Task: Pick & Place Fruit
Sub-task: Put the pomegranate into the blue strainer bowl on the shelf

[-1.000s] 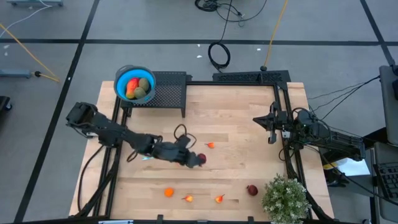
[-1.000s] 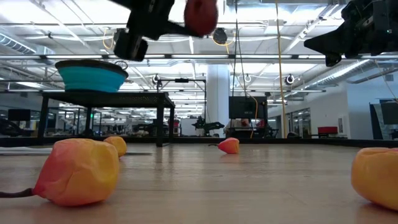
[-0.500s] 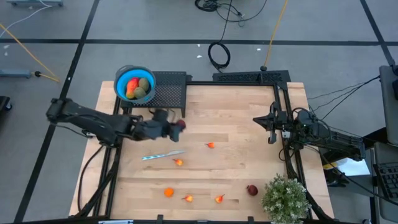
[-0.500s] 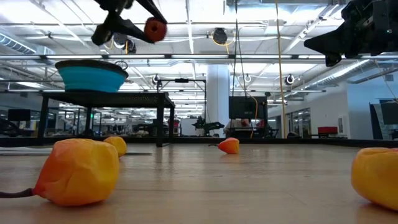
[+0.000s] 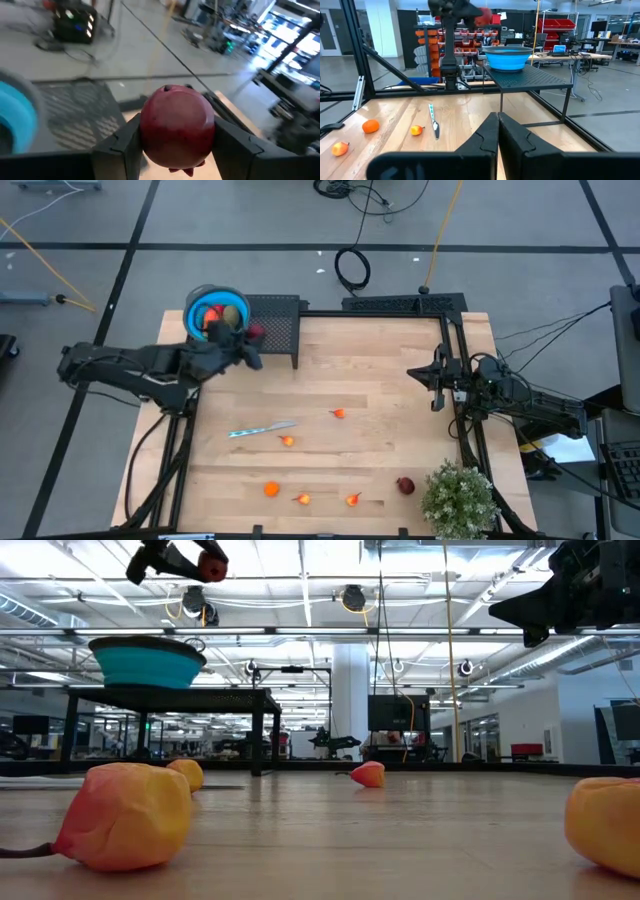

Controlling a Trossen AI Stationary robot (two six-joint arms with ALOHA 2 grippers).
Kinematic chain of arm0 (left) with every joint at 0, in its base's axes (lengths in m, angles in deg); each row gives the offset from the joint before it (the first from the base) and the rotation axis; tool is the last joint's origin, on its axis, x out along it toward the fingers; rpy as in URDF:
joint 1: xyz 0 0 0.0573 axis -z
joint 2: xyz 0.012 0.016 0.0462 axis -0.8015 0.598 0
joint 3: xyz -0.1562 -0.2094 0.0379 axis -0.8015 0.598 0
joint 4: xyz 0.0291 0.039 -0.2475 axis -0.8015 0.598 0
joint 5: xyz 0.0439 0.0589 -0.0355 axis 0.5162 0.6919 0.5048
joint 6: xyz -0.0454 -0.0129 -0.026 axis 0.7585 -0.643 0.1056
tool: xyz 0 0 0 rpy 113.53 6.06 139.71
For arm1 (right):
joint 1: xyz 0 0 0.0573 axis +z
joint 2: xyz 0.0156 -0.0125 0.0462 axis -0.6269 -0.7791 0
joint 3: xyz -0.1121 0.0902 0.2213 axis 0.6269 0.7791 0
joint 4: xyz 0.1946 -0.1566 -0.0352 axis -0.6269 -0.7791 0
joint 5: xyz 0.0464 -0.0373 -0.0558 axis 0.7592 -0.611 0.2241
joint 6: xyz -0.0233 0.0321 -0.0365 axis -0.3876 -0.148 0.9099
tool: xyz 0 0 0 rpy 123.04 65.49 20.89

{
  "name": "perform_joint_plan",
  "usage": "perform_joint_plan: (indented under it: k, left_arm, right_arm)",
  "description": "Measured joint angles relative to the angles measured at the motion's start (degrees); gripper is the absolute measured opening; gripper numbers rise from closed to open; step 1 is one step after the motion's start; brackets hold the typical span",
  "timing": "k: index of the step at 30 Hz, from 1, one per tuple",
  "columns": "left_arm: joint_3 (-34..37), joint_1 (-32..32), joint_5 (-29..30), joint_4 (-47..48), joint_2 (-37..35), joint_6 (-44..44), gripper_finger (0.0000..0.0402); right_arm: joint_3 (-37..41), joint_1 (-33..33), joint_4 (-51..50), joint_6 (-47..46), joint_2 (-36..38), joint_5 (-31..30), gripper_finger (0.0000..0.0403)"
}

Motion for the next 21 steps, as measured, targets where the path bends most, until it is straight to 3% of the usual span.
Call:
perform_joint_plan:
  k: [7,12,21]
  left_arm:
    - [0.00,-7.53,1.20,0.95,-3.26,-7.81,0.0188]
    - [0.00,-13.67,1.05,6.61,-4.36,-10.20,0.0188]
    - [0.00,-24.76,-4.70,16.32,-4.18,-11.03,0.0189]
  right_arm:
    - [0.00,-0.02,0.00,0.00,0.02,0.00,0.0000]
    - [0.00,-0.01,-0.01,0.00,0.02,0.00,0.0000]
    - [0.00,-0.02,0.00,0.00,0.02,0.00,0.0000]
